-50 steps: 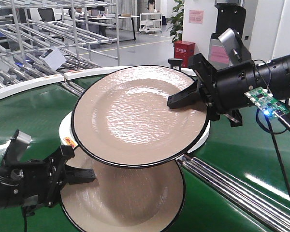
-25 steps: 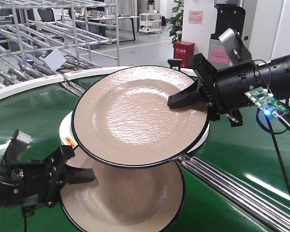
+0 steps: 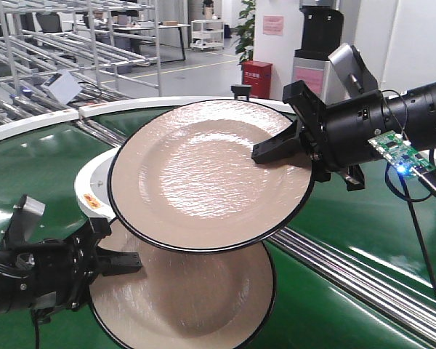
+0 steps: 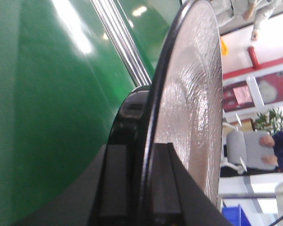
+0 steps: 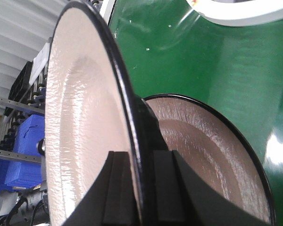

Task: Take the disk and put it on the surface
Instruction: 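Hold both plates while the base drives to the steel table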

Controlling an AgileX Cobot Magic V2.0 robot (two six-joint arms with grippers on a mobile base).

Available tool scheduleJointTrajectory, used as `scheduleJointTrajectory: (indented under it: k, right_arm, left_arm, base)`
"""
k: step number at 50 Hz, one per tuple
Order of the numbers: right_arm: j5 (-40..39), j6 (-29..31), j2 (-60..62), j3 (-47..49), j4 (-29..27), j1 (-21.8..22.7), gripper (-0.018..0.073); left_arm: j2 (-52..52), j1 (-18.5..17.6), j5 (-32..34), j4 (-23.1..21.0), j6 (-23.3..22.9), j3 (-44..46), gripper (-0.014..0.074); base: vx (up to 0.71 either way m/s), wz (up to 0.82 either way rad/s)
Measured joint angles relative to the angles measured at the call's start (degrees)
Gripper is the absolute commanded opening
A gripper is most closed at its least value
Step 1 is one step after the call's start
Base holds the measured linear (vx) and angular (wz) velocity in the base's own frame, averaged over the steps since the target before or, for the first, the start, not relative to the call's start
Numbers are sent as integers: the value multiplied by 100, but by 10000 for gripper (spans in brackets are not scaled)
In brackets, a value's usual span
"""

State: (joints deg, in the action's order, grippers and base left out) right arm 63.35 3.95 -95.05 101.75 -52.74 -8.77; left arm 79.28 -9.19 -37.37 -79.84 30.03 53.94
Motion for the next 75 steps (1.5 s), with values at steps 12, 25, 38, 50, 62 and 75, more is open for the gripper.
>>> scheduleJointTrajectory:
  k: [12,25,38,50,62,75]
  right_arm:
    - [0,0,0,0,5,0,-8]
    - [0,0,0,0,5,0,-8]
    - [0,0,0,0,-6,0,-8]
    - [0,0,0,0,0,0,-8]
    - [0,0,0,0,4,0,-8]
    - [0,0,0,0,4,0,-8]
  left_arm:
    - [0,0,-24,-5,0,0,1]
    - [0,0,-18,-5,0,0,1]
    - [0,0,-18,-5,0,0,1]
    - [0,0,-18,-5,0,0,1]
    - [0,0,-35,-5,0,0,1]
    - [0,0,-35,-5,0,0,1]
  base:
    - [-26,-20]
    - [-29,-25]
    - [-25,-45]
    - [-20,-68]
    - [-15,-70]
    - [-7,-60]
